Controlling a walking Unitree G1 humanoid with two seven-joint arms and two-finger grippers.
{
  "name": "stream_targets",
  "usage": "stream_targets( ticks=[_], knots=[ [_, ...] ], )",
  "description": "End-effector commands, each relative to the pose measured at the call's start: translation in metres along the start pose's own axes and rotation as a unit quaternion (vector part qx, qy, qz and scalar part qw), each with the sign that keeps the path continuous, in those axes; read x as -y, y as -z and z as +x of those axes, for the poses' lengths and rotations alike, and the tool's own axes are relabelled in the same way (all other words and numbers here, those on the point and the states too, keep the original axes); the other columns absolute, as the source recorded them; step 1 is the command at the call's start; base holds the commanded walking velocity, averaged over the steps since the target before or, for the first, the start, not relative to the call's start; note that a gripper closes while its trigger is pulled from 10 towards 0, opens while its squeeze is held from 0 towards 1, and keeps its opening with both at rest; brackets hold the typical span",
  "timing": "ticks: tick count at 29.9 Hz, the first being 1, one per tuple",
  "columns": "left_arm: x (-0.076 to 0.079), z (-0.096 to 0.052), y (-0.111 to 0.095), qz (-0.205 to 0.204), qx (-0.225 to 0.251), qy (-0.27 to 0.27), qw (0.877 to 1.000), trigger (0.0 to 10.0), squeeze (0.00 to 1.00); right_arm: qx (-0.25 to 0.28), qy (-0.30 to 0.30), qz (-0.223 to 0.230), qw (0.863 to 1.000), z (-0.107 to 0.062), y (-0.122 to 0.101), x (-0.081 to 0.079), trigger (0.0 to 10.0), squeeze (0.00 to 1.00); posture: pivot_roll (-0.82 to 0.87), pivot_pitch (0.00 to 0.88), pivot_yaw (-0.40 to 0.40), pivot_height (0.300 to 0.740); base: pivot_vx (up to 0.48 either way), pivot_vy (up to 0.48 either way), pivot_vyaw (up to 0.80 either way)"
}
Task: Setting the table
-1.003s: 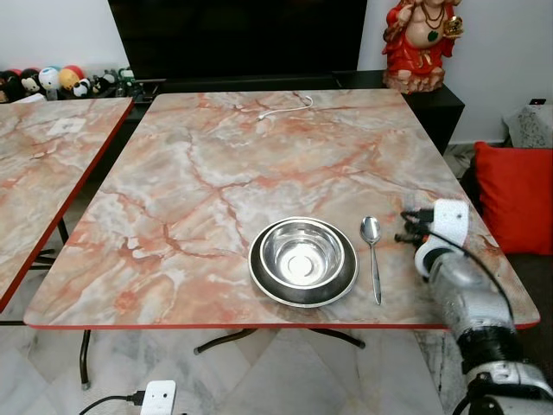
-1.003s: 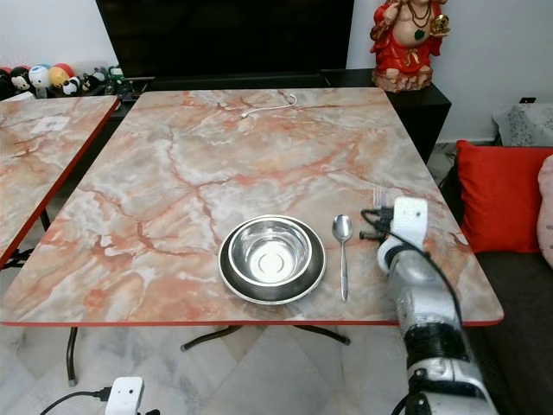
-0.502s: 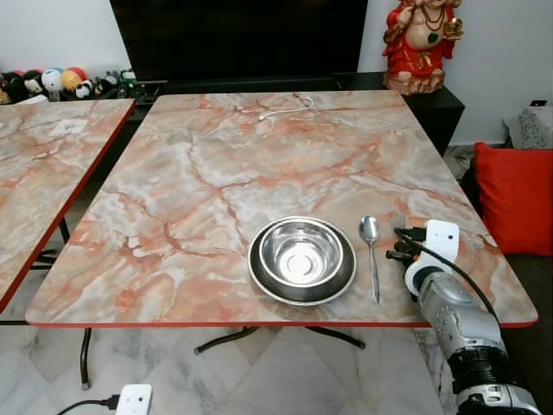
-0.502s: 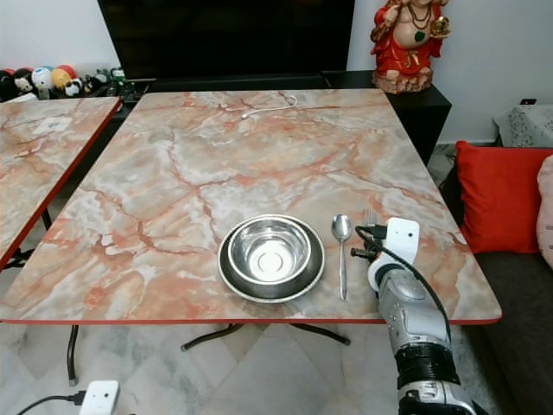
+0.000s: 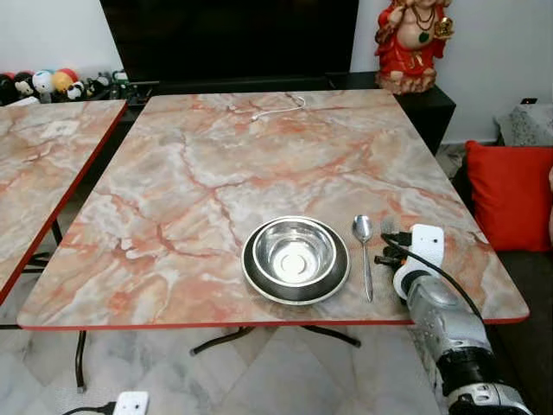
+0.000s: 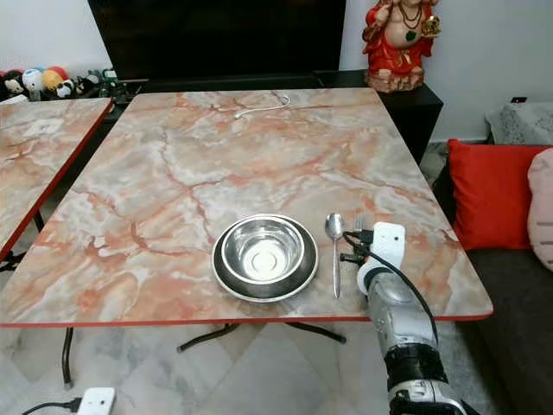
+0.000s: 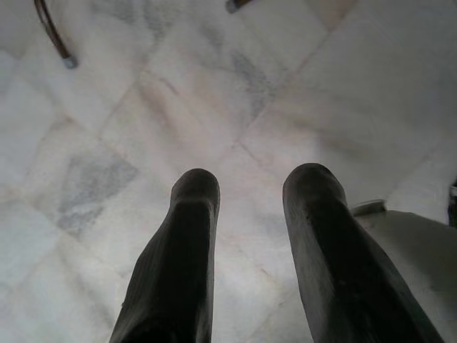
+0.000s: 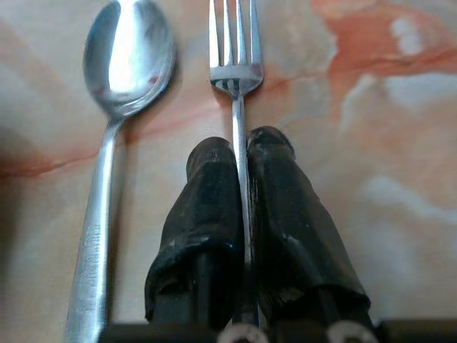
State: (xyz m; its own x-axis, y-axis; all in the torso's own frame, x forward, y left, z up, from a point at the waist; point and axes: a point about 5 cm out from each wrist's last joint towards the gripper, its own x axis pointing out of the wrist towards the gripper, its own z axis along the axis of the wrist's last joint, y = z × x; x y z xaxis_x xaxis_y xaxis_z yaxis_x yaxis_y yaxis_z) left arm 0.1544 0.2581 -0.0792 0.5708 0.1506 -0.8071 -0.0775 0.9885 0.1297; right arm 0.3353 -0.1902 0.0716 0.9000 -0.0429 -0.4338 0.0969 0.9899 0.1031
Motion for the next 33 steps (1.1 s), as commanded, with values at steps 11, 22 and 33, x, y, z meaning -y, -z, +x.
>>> stream_targets(
  ticks=[11,22,33],
  knots=[
    [0.035,0.003,0.003,0.001,-0.006,0.019,1.0,10.0,0.0,0.003,0.011,0.002,1.0,0.007,-0.002,-0.012,10.0,0.0,-0.08,0.003,0.042,0.74,0.0,0.0,0.0],
    [0.014,0.003,-0.003,-0.002,-0.002,0.005,1.0,10.0,0.0,0.015,0.044,0.003,0.999,0.007,-0.006,-0.005,10.0,0.0,-0.08,0.011,0.045,0.74,0.0,0.0,0.0],
    [0.024,0.006,-0.013,-0.002,0.007,0.01,1.0,10.0,0.0,0.004,0.025,-0.008,1.0,0.009,0.0,-0.016,10.0,0.0,-0.08,0.013,0.047,0.74,0.0,0.0,0.0]
  ],
)
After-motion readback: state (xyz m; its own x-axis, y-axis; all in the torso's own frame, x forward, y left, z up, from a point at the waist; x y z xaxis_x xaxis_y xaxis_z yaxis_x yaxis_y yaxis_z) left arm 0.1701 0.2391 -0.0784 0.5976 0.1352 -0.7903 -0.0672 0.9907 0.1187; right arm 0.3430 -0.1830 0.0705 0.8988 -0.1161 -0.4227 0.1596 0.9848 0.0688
